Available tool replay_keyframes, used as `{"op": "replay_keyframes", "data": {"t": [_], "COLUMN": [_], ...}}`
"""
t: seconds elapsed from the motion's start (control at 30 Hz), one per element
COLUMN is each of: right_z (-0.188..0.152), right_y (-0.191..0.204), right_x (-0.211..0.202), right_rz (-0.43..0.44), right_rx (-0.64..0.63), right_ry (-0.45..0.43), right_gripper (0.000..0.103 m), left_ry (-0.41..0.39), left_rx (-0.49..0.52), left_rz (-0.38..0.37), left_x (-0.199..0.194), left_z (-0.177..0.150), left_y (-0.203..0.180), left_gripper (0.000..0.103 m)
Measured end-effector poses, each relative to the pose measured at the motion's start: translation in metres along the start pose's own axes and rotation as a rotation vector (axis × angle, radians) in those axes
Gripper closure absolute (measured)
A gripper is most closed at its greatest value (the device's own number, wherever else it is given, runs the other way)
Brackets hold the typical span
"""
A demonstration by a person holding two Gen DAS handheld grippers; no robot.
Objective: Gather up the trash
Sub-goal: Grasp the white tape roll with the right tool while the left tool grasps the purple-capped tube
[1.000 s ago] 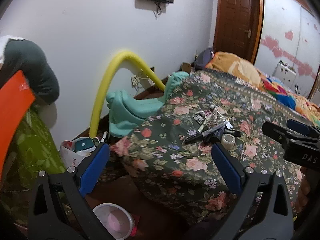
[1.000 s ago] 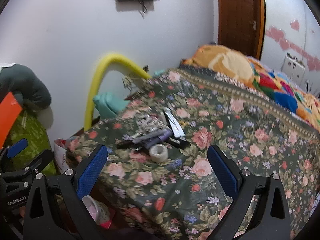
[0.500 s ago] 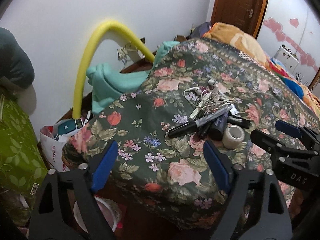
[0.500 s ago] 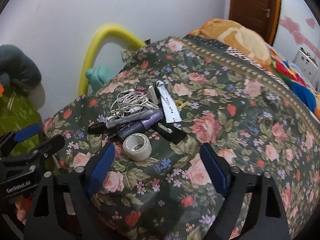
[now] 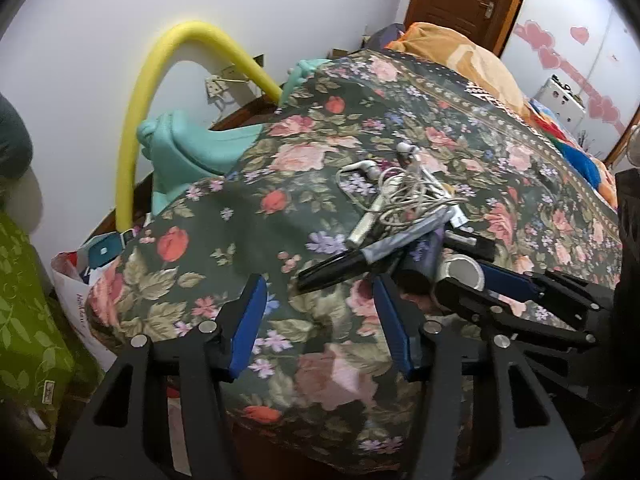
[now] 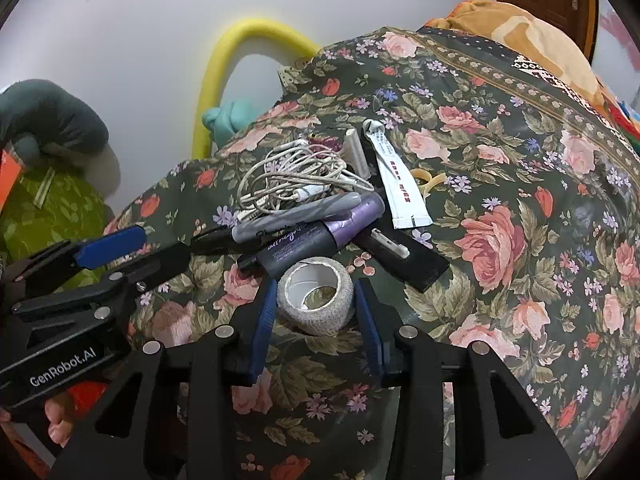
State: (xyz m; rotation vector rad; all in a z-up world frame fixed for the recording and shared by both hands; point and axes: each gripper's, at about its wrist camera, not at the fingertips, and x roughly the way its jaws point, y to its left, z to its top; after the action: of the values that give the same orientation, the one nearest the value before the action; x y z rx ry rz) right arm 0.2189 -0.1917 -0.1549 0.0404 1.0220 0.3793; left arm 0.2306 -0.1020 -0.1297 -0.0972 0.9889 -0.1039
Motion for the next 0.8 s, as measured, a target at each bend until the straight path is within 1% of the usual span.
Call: {"op": "replay_keyframes", "data": {"t": [0.07, 0.17, 0.4, 0.43, 0.47, 0.5, 0.57, 0.67, 0.73, 0.8], "right_z": [0.0, -0.001, -0.002, -0.002, -0.003, -0.003, -0.004, -0.004, -0.004, -0.005], "right_y": [-0.003, -0.014, -0.052, -0.057, -0.063, -0.068, -0.075, -0.08, -0.08, -0.08], "right_x": [-0.003, -0.012, -0.029, -0.031, -0.032, -0.033, -0.035, -0.036, -0.036, -0.036], "right_rz": [0.005, 0.011, -0.028, -0.033, -0.039, -0.042, -0.042, -0.033, -0.032, -0.028], "right_rx": [0.011, 0.047, 0.144, 0.157, 0.169, 0.179, 0.198, 0.211, 0.208, 0.21], "right_ry": [-0.013, -0.037, -0.062, -0.063, -0.064, -0.065, -0.065, -0.062, -0.064, -0.065], "right_gripper": [0.067, 0.068, 0.068, 0.068, 0.068, 0.068, 0.068, 0.068, 0.068, 0.068], "left_ry": [0.005, 0.013, 0.041, 0.051, 0.071, 0.096, 0.113, 0.152, 0.192, 0.186], "left_rx": [0.007, 0.03, 0.103, 0.106, 0.11, 0.11, 0.106, 0.099, 0.1, 0.12], "left_rz": [-0.023, -0.055, -0.132, -0.139, -0.142, -0.134, -0.134, -0.16, -0.179, -0.161], "left_x": [0.001, 0.003, 0.021, 0.026, 0.032, 0.039, 0.046, 0.053, 0.058, 0.058], "left_z": [0.002, 0.007, 0.018, 0.02, 0.022, 0.023, 0.024, 0.022, 0.017, 0.013], "left_y": [-0.004, -0.016, -0.05, -0.054, -0.057, -0.06, -0.063, -0.066, -0.069, -0.074], "left_gripper": [0.052, 0.053, 0.054, 0.061, 0.066, 0.073, 0.074, 0.074, 0.074, 0.074]}}
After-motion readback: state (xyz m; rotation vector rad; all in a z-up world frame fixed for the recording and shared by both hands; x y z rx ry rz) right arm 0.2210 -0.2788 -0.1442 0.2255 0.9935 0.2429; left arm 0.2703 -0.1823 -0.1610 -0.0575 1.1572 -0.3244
